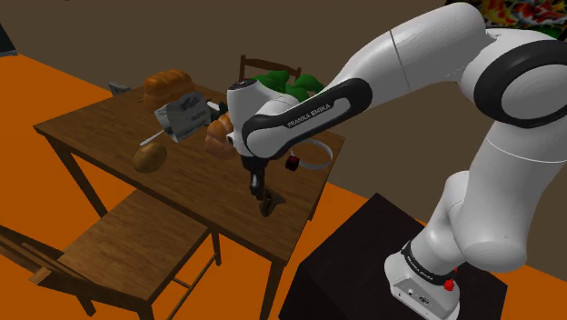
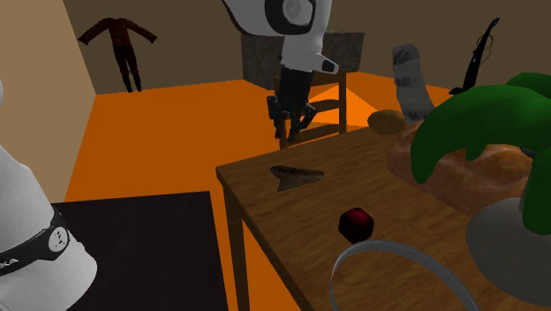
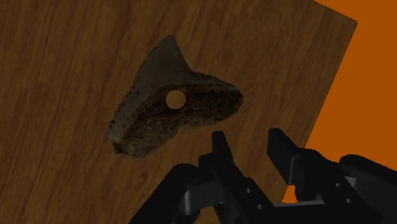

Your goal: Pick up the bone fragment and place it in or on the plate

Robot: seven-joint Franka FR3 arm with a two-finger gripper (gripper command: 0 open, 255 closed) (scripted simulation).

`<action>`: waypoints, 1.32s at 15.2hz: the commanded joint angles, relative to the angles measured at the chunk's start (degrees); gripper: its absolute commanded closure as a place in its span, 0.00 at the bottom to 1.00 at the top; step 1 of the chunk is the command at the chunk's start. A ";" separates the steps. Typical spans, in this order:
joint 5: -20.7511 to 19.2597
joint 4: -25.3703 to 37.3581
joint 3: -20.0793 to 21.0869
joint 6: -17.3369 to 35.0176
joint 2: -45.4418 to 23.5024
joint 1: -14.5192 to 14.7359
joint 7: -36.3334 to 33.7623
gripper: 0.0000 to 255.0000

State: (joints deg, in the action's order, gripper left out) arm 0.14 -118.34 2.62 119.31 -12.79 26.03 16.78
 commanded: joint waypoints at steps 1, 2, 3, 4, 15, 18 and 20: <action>0.65 -0.74 -0.92 2.45 -0.45 -0.33 -4.25 0.00; 1.29 -1.64 -1.89 4.99 -0.80 -0.61 -8.48 0.00; 1.88 -2.68 -2.86 7.62 -1.07 -0.87 -12.71 0.00; 2.45 -3.86 -3.86 10.32 -1.25 -1.08 -16.96 0.00; 4.71 -8.93 -6.70 24.10 -5.93 -1.44 -29.37 0.00; 4.71 -8.93 -6.69 24.10 -5.93 -1.44 -29.37 0.00; 4.71 -8.93 -6.69 24.10 -5.93 -1.44 -29.37 0.00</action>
State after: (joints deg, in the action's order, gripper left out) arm 4.85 -127.24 -4.08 143.37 -18.72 24.59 -12.59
